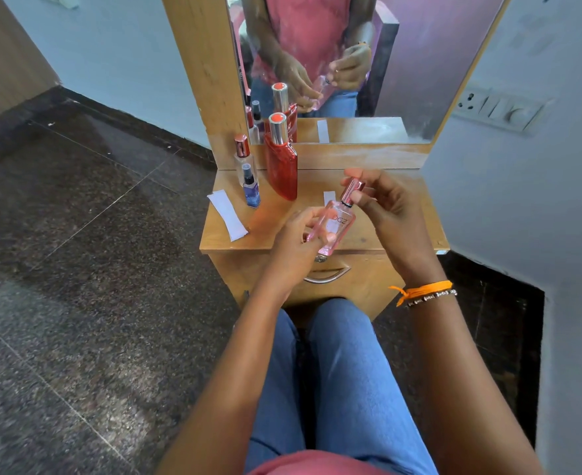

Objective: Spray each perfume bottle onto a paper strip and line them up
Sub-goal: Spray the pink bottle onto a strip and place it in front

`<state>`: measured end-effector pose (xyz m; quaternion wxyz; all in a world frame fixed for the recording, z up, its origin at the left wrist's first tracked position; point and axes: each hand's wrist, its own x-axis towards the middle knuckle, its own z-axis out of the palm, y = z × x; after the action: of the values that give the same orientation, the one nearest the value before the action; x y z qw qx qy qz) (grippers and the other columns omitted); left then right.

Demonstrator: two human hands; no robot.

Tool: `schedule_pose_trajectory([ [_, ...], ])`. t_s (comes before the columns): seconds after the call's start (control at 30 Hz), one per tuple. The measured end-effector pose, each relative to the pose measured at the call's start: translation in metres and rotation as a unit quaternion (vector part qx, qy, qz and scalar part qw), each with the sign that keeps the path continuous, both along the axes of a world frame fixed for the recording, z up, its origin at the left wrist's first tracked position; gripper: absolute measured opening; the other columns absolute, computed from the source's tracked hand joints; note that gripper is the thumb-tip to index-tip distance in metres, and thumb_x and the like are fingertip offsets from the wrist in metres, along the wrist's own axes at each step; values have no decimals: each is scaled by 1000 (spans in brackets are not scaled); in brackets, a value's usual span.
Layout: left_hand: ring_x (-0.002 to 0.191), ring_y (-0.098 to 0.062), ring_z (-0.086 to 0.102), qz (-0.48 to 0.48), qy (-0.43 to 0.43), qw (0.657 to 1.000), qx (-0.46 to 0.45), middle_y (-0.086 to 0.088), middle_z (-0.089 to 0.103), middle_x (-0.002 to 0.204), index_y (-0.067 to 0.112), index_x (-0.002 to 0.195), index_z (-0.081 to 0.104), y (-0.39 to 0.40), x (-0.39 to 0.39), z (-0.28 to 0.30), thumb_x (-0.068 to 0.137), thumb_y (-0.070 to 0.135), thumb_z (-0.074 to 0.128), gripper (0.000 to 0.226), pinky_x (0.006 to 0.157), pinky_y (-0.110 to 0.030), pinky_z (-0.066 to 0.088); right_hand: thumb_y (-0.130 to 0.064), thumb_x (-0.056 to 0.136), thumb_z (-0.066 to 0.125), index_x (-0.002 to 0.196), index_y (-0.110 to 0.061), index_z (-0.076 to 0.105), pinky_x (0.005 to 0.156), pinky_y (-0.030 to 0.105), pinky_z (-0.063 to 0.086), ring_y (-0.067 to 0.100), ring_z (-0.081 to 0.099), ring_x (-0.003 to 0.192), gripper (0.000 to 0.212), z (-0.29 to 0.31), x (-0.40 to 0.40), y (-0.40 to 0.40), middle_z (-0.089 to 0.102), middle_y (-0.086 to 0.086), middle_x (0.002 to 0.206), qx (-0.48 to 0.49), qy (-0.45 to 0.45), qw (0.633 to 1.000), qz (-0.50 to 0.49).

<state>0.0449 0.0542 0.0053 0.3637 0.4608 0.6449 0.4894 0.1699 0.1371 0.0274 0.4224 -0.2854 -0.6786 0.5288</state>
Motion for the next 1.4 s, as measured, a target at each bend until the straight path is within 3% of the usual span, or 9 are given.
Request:
schedule_pose_trajectory([
  [0.13, 93, 4, 50, 5, 3, 1000, 9, 1, 58, 116, 29, 114, 57, 0, -1, -1, 89, 4, 55, 36, 67, 4, 37, 4, 82, 63, 108, -8, 64, 79, 20, 53, 8, 63, 82, 28, 2, 1, 0, 68, 7, 89, -14, -19, 1000, -14],
  [0.27, 97, -3, 54, 16, 20, 1000, 14, 1, 62, 114, 19, 120, 58, 1, 2, -5, 87, 5, 56, 36, 70, 1, 38, -8, 73, 77, 82, -15, 60, 64, 24, 48, 12, 55, 68, 20, 3, -4, 3, 60, 2, 71, -19, -53, 997, -60],
  [0.43, 92, 7, 52, 19, -13, 1000, 9, 10, 62, 98, 25, 118, 57, 2, 6, 1, 89, 15, 57, 31, 68, -7, 39, -21, 76, 76, 114, -20, 53, 80, 24, 53, 14, 63, 92, 44, -6, -2, -5, 66, 0, 101, -35, -66, 996, -37],
  [0.57, 97, 2, 53, 25, -26, 999, 3, 14, 60, 106, 29, 112, 58, 5, 6, 2, 87, 24, 63, 26, 65, -7, 45, -3, 77, 72, 101, -15, 63, 82, 35, 52, 21, 66, 92, 29, -20, 3, -8, 69, 2, 96, -48, -74, 996, 8],
  [0.63, 108, -4, 54, 34, -35, 999, 3, 9, 58, 122, 25, 122, 52, 7, 6, -1, 85, 20, 65, 39, 75, -6, 44, -3, 76, 71, 94, -18, 65, 85, 37, 53, 24, 67, 92, 24, -22, 4, -5, 70, 5, 95, -53, -47, 997, 3],
  [0.77, 122, -5, 42, 65, -1, 998, -6, 5, 49, 135, 22, 133, 43, 9, 1, -4, 87, 14, 60, 49, 99, -21, 34, -2, 76, 66, 95, -18, 67, 86, 36, 53, 21, 66, 93, 25, -21, -2, 14, 71, 3, 95, -42, -25, 997, -59],
  [0.93, 106, -7, 53, 101, -13, 995, -15, 6, 58, 113, 21, 123, 52, 7, -7, -4, 89, 11, 57, 37, 90, -20, 40, 1, 82, 61, 98, -17, 60, 82, 19, 49, 15, 63, 94, 24, -23, -23, 46, 68, 2, 98, 17, -91, 992, -85],
  [1.17, 94, -5, 55, 104, -15, 994, -17, 3, 60, 105, 19, 118, 55, 8, -10, -8, 88, 7, 55, 33, 75, -1, 40, 2, 83, 59, 113, -11, 60, 83, 17, 48, 9, 61, 88, 32, -36, -43, 59, 66, -1, 96, 39, -137, 986, -83],
  [1.4, 95, -5, 54, 99, -23, 994, -29, 6, 59, 102, 19, 116, 56, 8, -10, -9, 89, 7, 55, 30, 78, -5, 41, 0, 83, 63, 124, -13, 54, 85, 12, 47, -2, 58, 93, 43, -37, -42, 55, 64, -1, 108, 28, -153, 984, -92],
])
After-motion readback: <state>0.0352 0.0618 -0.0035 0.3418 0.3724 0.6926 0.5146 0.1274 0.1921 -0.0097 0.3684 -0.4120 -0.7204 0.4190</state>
